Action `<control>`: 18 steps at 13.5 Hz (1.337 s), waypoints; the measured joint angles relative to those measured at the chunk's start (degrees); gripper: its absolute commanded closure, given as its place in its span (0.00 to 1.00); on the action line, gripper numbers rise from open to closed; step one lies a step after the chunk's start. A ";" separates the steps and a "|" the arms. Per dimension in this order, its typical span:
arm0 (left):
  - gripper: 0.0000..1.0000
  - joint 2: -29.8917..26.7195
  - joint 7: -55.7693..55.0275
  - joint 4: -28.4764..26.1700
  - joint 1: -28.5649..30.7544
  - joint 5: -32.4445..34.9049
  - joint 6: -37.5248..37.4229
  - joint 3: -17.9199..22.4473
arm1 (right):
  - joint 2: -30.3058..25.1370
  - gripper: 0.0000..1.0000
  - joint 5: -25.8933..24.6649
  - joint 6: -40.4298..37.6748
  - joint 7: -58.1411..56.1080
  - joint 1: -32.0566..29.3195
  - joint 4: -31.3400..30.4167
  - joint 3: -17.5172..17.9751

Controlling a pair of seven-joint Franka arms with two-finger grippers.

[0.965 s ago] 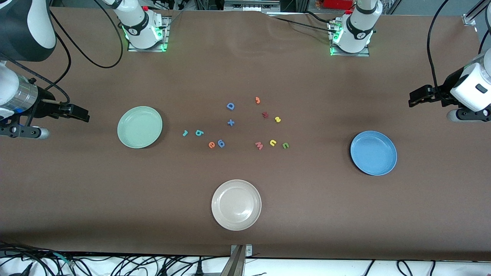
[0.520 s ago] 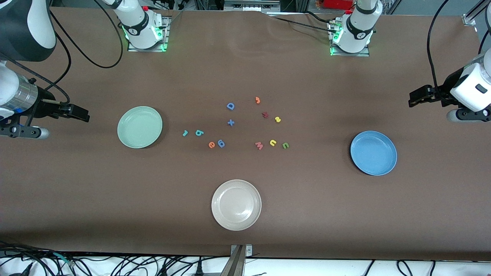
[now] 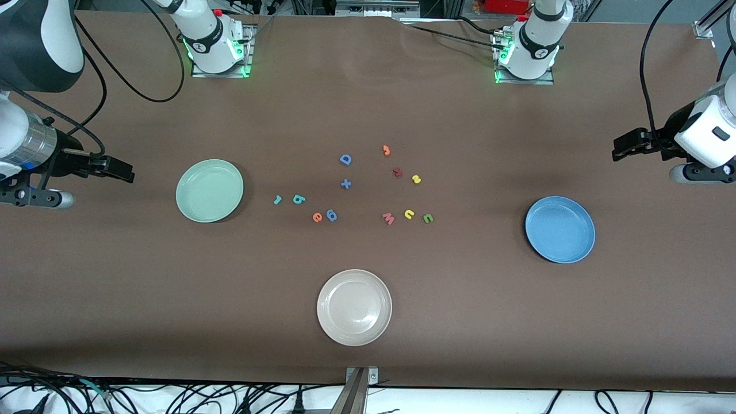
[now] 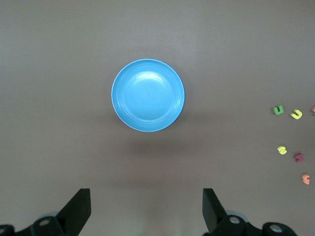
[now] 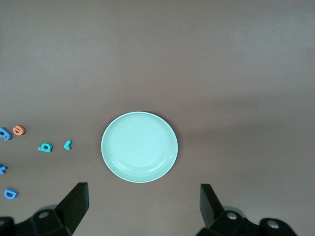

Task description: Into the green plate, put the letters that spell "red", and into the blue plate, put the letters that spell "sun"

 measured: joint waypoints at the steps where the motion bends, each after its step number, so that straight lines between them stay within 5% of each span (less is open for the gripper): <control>1: 0.00 0.02 0.00 0.00 0.00 0.00 0.00 0.00 | 0.00 0.00 0.00 0.00 0.00 0.00 0.00 0.00; 18: 0.00 2.64 -0.01 -0.14 -0.29 -0.92 3.28 0.00 | 0.00 0.01 -0.06 -0.03 0.02 -0.07 0.00 -0.37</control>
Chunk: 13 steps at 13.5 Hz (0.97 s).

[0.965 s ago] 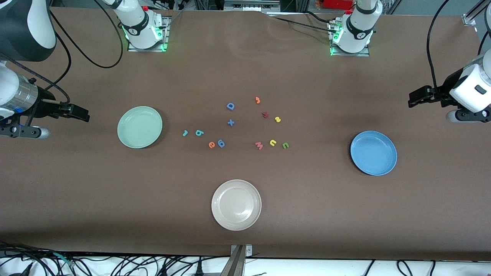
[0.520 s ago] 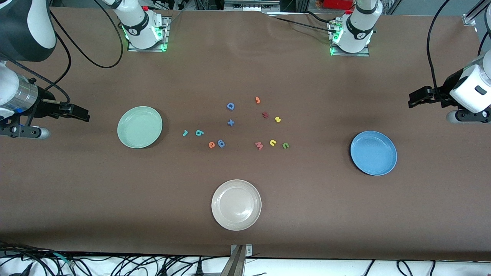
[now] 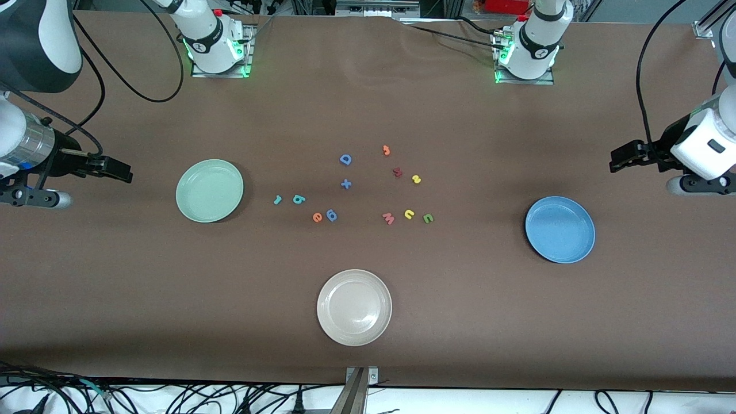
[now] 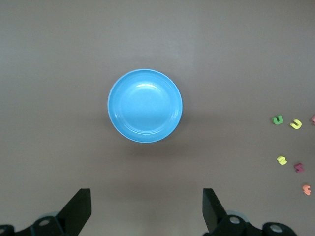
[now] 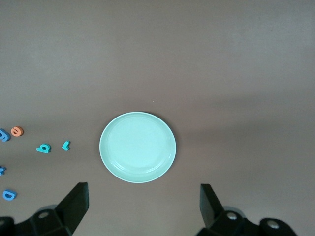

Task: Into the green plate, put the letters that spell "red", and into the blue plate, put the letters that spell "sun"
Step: 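Move the right gripper and the left gripper toward the foam letters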

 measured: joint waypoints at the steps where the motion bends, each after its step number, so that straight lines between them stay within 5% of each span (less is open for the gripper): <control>1: 0.00 1.01 -0.04 -0.11 -0.26 -1.02 0.04 -0.02 | 0.00 0.01 0.00 0.00 0.00 0.00 -0.01 0.00; 8: 0.00 6.99 -10.59 -2.96 -7.09 -3.04 5.55 -0.58 | 2.04 0.01 0.40 0.01 6.33 1.76 -0.19 0.57; 13: 0.00 10.68 -31.48 -9.75 -14.60 -4.09 23.39 -3.20 | 6.16 0.02 2.06 2.16 21.64 8.28 -0.42 0.91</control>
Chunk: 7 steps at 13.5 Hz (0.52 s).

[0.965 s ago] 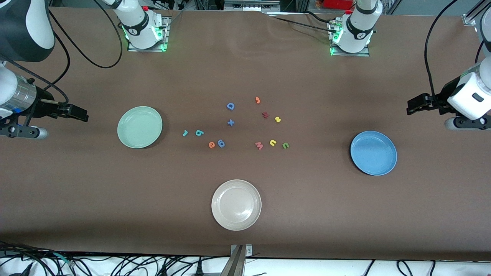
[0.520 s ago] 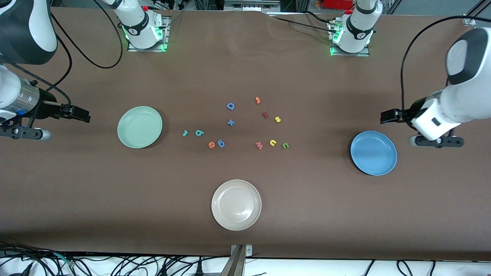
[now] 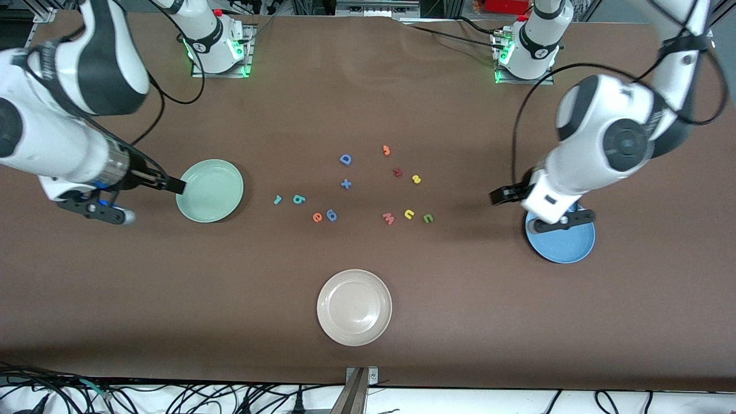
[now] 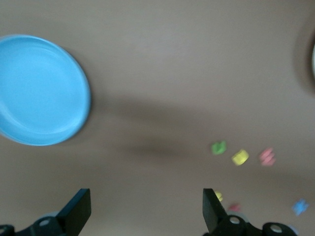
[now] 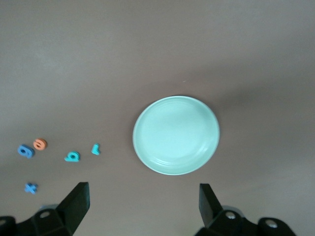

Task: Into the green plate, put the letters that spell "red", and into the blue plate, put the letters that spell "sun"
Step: 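Move the right gripper and the left gripper toward the foam letters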

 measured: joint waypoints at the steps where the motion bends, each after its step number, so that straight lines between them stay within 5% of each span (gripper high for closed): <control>1: 0.00 1.57 -3.40 -0.95 -1.34 0.00 3.75 -0.63 | 1.36 0.02 0.06 1.13 3.35 1.29 -0.08 0.03; 7: 0.00 9.58 -14.91 -5.44 -7.43 2.19 21.30 -1.09 | 11.41 0.02 1.98 7.28 14.76 5.93 -0.77 0.13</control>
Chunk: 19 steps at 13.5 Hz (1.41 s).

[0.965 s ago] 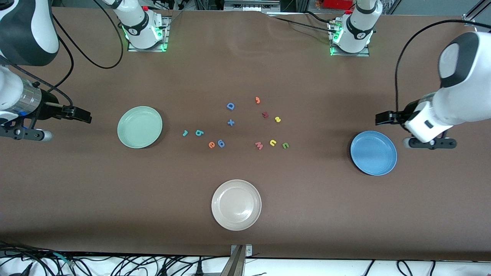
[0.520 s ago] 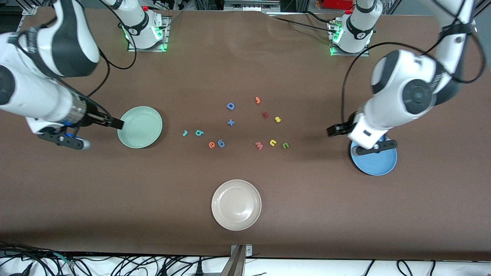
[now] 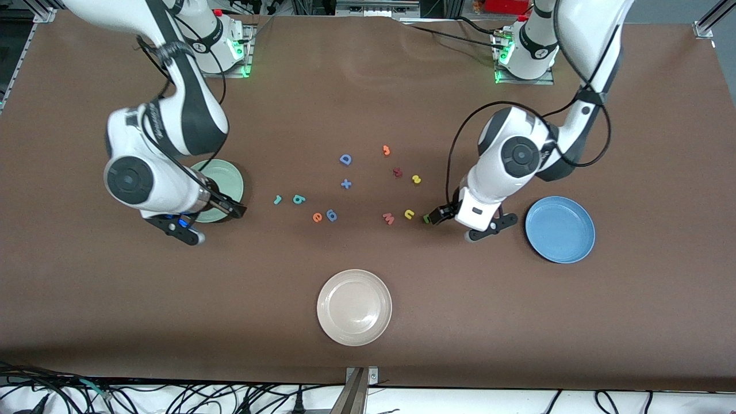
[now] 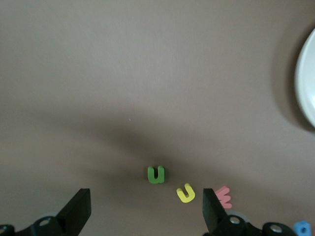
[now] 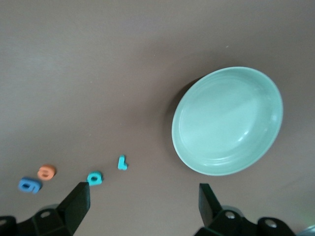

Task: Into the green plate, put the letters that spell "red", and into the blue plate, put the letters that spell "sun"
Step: 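Move the right gripper and the left gripper toward the foam letters, then grasp a teal letter with the right gripper while the left gripper grasps a lime letter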

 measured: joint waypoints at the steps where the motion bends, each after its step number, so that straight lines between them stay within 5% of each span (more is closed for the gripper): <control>1: 0.00 1.26 -3.41 -0.25 -0.95 4.30 0.45 -0.01 | 1.46 0.02 0.09 1.36 0.34 0.05 -0.49 0.00; 4: 0.00 5.25 -13.66 -0.22 -2.44 15.31 1.09 -0.18 | 2.94 0.02 0.35 6.16 2.78 0.90 -4.33 0.14; 15: 0.02 10.39 -15.48 1.66 -2.57 15.81 5.47 -1.37 | 7.67 0.08 3.55 16.88 10.40 6.52 -9.48 0.85; 16: 0.13 10.66 -15.49 1.75 -2.58 15.81 6.22 -1.52 | 8.17 0.10 3.55 17.13 10.51 6.72 -9.50 0.85; 19: 0.70 11.49 -15.52 1.82 -2.58 15.80 7.05 -1.67 | 9.22 0.23 3.55 17.18 10.55 6.74 -9.64 0.76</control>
